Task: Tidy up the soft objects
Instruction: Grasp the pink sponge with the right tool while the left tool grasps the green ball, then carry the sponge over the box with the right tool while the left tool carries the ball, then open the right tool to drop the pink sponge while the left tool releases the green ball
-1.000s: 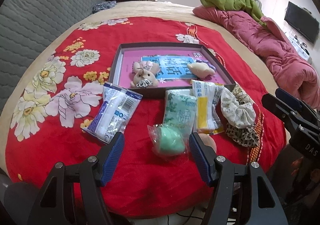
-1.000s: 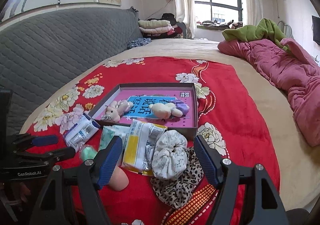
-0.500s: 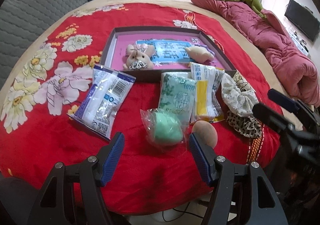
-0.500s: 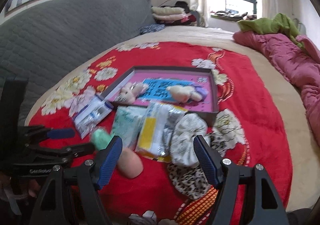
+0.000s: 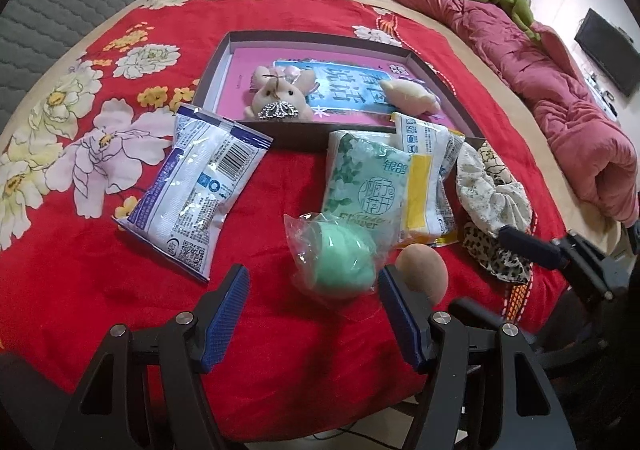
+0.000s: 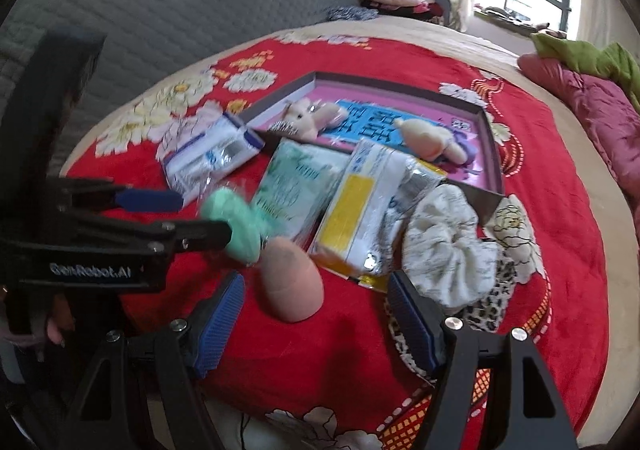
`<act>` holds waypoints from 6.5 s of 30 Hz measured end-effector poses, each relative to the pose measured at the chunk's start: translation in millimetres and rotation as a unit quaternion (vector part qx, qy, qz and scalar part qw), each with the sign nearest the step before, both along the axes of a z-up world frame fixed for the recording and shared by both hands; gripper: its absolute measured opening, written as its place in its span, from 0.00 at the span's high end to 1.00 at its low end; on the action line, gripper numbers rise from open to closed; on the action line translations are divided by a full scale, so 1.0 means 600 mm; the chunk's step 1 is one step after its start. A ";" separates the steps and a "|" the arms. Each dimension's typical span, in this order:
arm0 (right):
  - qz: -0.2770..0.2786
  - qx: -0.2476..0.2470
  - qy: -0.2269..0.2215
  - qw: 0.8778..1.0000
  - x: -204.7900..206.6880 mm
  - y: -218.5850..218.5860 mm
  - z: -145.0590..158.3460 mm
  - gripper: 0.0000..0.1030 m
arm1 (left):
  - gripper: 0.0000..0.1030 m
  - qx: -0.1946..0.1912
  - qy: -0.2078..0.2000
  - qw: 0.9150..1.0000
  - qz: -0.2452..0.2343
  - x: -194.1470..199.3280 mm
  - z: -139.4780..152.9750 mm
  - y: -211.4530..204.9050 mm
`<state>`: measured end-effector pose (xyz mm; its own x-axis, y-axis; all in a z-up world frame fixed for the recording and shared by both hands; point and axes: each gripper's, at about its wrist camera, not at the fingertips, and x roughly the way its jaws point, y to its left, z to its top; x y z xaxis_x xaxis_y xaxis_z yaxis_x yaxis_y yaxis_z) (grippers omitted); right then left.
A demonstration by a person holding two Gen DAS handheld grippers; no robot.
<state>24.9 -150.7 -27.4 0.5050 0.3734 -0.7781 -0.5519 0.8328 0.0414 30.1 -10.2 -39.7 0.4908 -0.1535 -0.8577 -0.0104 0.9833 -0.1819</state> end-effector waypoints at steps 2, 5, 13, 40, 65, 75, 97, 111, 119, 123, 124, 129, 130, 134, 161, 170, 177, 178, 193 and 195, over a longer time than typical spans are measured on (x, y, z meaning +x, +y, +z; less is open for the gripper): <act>0.007 -0.010 0.002 1.000 0.002 0.008 -0.009 0.30 | 0.33 -0.004 -0.001 1.000 -0.002 0.001 -0.001 0.000; 0.013 -0.016 0.007 1.000 0.007 0.014 -0.020 0.33 | 0.33 -0.008 -0.002 1.000 -0.004 0.004 -0.002 0.000; 0.033 -0.022 0.013 0.999 0.017 0.028 -0.041 0.48 | 0.33 -0.017 0.006 1.000 -0.003 0.017 -0.014 0.003; 0.002 0.041 -0.054 0.998 0.024 -0.015 0.026 0.63 | 0.53 -0.099 0.037 0.994 -0.001 0.048 -0.053 0.012; -0.039 0.107 -0.099 0.989 0.041 -0.060 0.077 0.63 | 0.57 -0.093 -0.066 0.993 0.028 0.027 0.039 0.044; -0.076 0.113 -0.122 0.983 0.077 -0.094 0.091 0.63 | 0.57 -0.060 -0.114 0.991 0.047 0.037 0.072 0.073; -0.099 0.118 -0.134 0.979 0.148 -0.114 0.086 0.63 | 0.57 -0.011 -0.126 0.988 0.088 0.125 0.071 0.121; -0.107 0.107 -0.135 0.979 0.181 -0.115 0.075 0.63 | 0.57 0.021 -0.108 0.991 0.073 0.194 0.037 0.119; -0.109 0.107 -0.124 0.980 0.193 -0.118 0.067 0.63 | 0.57 0.041 -0.097 0.992 0.067 0.225 0.014 0.107; -0.102 0.103 -0.122 0.982 0.200 -0.111 0.066 0.63 | 0.57 0.032 -0.092 0.993 0.059 0.229 0.010 0.102; -0.097 0.103 -0.118 0.983 0.202 -0.109 0.064 0.63 | 0.57 0.029 -0.092 0.994 0.057 0.230 0.009 0.101; -0.089 0.080 -0.099 0.988 0.215 -0.094 0.047 0.63 | 0.57 -0.003 -0.088 0.995 0.041 0.235 0.007 0.097; -0.091 0.074 -0.093 0.989 0.219 -0.093 0.042 0.63 | 0.57 -0.006 -0.086 0.995 0.040 0.237 0.005 0.098; -0.095 0.053 -0.076 0.991 0.233 -0.088 0.025 0.63 | 0.57 -0.018 -0.079 0.996 0.034 0.241 0.002 0.096; -0.088 -0.005 -0.043 0.995 0.257 -0.064 -0.020 0.62 | 0.51 -0.044 -0.019 0.998 0.040 0.258 -0.030 0.111; -0.103 0.026 -0.048 0.993 0.258 -0.081 -0.006 0.53 | 0.41 -0.038 -0.026 0.998 0.038 0.256 -0.025 0.108; -0.107 0.044 -0.071 0.991 0.249 -0.088 0.011 0.48 | 0.39 -0.035 -0.032 0.998 0.041 0.253 -0.018 0.112; -0.106 0.046 -0.076 0.990 0.247 -0.089 0.015 0.48 | 0.39 -0.034 -0.033 0.998 0.041 0.252 -0.017 0.112; -0.121 0.064 -0.102 0.985 0.234 -0.105 0.035 0.39 | 0.35 -0.022 -0.072 0.996 0.046 0.226 0.020 0.115; -0.123 0.065 -0.105 0.985 0.231 -0.106 0.038 0.37 | 0.35 -0.018 -0.077 0.996 0.046 0.222 0.023 0.115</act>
<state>163.5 -214.4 -4.7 0.7376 0.3091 -0.6003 -0.3419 0.9376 0.0628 163.5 59.1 -25.8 0.6290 -0.1314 -0.7662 -0.0699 0.9720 -0.2241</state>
